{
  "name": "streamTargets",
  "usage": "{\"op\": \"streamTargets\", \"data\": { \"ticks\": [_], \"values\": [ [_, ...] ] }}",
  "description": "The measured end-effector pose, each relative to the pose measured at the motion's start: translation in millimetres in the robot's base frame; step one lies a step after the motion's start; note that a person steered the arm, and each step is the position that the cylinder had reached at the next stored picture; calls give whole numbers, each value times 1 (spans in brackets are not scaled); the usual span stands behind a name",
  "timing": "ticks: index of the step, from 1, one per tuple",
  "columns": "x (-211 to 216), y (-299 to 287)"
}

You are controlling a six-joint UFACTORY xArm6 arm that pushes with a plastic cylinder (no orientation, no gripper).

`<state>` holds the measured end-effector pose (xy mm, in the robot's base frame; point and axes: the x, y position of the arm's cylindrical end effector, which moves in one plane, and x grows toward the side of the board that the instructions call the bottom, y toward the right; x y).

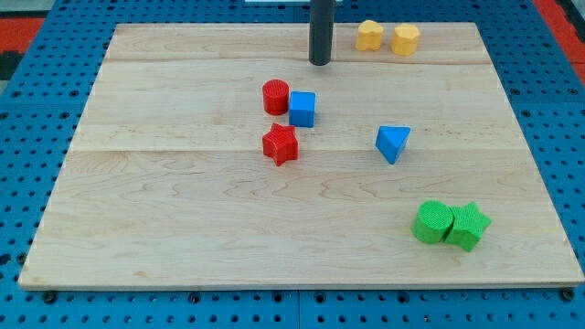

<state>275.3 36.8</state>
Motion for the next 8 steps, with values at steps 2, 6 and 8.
{"op": "streamTargets", "data": {
  "ticks": [2,6,8],
  "values": [
    [4,1],
    [6,20],
    [9,25]
  ]
}}
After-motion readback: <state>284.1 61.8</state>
